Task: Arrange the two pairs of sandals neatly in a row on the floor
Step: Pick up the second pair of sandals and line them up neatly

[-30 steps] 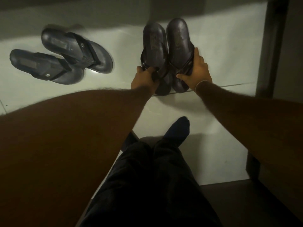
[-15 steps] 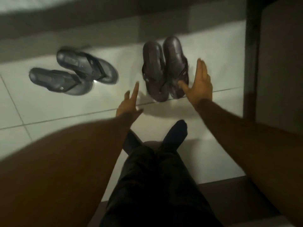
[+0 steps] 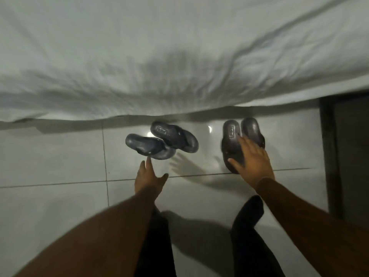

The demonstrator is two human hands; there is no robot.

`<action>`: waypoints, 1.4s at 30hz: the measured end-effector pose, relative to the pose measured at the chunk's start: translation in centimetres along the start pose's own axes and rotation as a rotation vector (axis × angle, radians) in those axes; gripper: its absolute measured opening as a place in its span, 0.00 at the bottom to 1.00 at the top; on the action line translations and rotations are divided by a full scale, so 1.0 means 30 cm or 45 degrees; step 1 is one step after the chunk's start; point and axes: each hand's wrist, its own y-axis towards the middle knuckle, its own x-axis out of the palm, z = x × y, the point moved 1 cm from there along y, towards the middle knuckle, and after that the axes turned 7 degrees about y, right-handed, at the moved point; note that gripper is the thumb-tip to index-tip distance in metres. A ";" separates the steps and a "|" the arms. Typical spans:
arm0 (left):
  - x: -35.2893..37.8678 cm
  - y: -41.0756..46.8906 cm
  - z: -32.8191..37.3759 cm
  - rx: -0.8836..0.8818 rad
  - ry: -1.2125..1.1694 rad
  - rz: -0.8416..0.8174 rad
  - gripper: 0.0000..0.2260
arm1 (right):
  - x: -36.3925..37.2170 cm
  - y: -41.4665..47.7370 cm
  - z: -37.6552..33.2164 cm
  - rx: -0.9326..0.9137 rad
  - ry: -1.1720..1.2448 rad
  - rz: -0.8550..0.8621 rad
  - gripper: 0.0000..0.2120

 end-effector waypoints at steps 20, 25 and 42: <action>0.145 0.645 -0.381 0.608 0.480 -0.082 0.36 | 0.756 0.592 -0.432 -0.109 -0.281 -0.355 0.33; 0.152 0.688 -0.568 0.749 0.590 0.102 0.29 | 0.820 0.556 -0.469 0.069 -0.110 -0.320 0.26; 0.018 0.749 -0.618 0.746 0.857 0.203 0.35 | 1.081 0.461 -0.742 -0.134 -0.481 -0.206 0.18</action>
